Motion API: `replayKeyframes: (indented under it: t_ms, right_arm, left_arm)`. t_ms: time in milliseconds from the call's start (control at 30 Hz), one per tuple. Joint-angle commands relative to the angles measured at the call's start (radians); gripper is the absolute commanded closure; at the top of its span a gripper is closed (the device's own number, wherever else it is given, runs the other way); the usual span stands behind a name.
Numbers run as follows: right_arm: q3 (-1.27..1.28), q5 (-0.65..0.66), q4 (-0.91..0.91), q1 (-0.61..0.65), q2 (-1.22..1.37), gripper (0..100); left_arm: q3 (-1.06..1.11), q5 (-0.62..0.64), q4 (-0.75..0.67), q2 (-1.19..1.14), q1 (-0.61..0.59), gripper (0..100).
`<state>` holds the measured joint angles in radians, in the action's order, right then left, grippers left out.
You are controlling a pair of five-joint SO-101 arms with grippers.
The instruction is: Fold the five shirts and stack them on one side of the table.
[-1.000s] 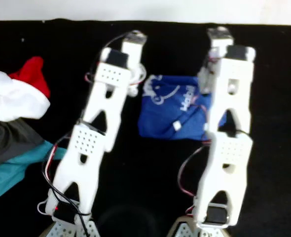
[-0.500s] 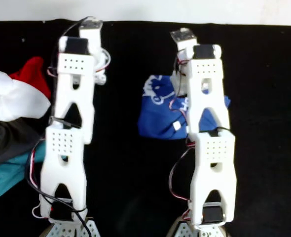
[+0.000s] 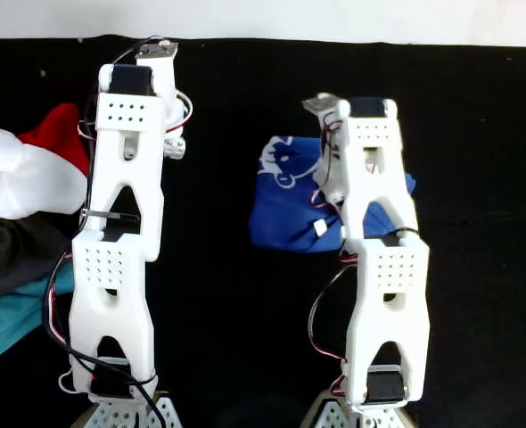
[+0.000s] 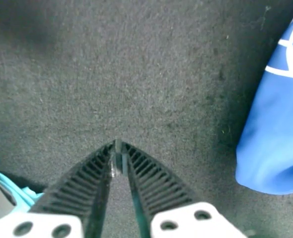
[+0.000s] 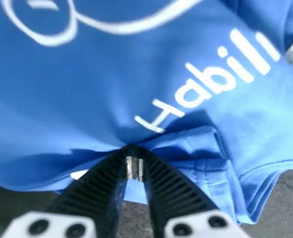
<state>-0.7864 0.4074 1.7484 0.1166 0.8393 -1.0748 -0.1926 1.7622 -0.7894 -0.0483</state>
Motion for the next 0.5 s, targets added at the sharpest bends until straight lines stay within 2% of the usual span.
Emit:
replayKeyframes:
  t_ms: [0,233,400,467]
  right_arm:
    - [0.065,0.014,0.018,-0.018,-0.101,99.2]
    - [0.303,0.014,-0.024,0.033,-0.358,99.2]
    - [0.323,0.009,-0.243,0.045,-0.32,99.2]
    - [0.329,0.009,-0.274,0.045,-0.262,99.2]
  left_arm:
    - [-0.005,0.005,0.006,0.067,-0.005,99]
    - [-0.005,0.005,0.006,0.067,-0.005,99]
    - [-0.007,0.005,0.006,0.067,-0.005,99]
    - [-0.007,0.005,0.006,0.068,-0.007,99]
